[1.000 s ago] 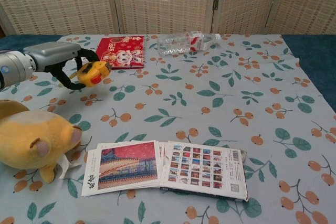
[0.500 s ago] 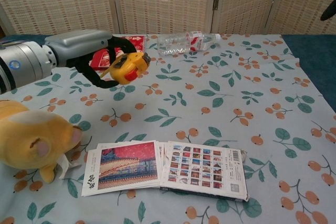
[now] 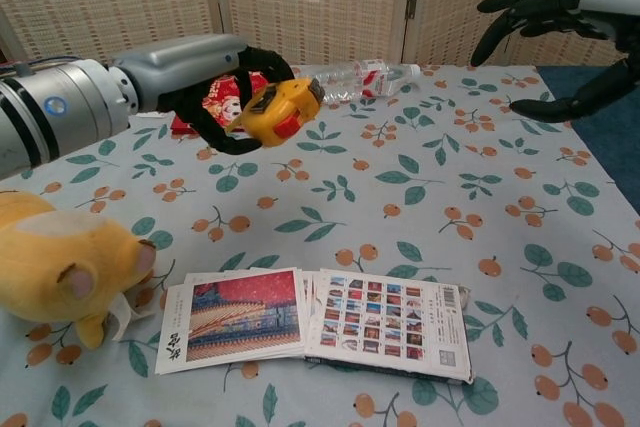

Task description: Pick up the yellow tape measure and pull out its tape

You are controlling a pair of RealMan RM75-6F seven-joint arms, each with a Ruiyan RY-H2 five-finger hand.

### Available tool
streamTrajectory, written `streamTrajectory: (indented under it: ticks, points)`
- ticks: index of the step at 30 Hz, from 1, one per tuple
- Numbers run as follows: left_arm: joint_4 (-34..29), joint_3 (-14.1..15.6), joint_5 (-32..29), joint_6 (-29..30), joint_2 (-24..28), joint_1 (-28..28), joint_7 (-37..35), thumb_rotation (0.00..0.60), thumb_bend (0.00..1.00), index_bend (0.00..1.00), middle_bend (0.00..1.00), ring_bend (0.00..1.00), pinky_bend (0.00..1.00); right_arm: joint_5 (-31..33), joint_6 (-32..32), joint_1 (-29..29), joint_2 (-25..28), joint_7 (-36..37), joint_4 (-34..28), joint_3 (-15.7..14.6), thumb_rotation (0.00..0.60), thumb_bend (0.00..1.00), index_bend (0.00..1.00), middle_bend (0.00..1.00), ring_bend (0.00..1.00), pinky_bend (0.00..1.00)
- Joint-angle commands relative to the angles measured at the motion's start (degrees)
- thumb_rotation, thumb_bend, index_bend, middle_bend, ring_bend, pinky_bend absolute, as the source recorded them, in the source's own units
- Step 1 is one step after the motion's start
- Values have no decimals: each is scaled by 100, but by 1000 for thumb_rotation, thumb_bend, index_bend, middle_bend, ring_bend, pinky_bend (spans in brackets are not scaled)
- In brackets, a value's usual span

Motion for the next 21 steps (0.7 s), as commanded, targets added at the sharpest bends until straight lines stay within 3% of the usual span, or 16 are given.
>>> streamTrajectory:
  ticks: [1,10,21]
  points:
    - [-58,8,-2,4,-55,-42,56,600,410,548,470,445,111,247,-115,201,-201,-230,69,109,600,394,344,0,20,0]
    - [-119,31,64,136,-299,-141,283,600,409,547,473,448,108,898,-347,655,-545,-713,129,216,600,395,352,0,20,0]
    - [-115,41,23,222,-440,-191,460,600,410,548,475,458,105,1182,-365,975,-930,-907,291,215,600,395,389,0,29,0]
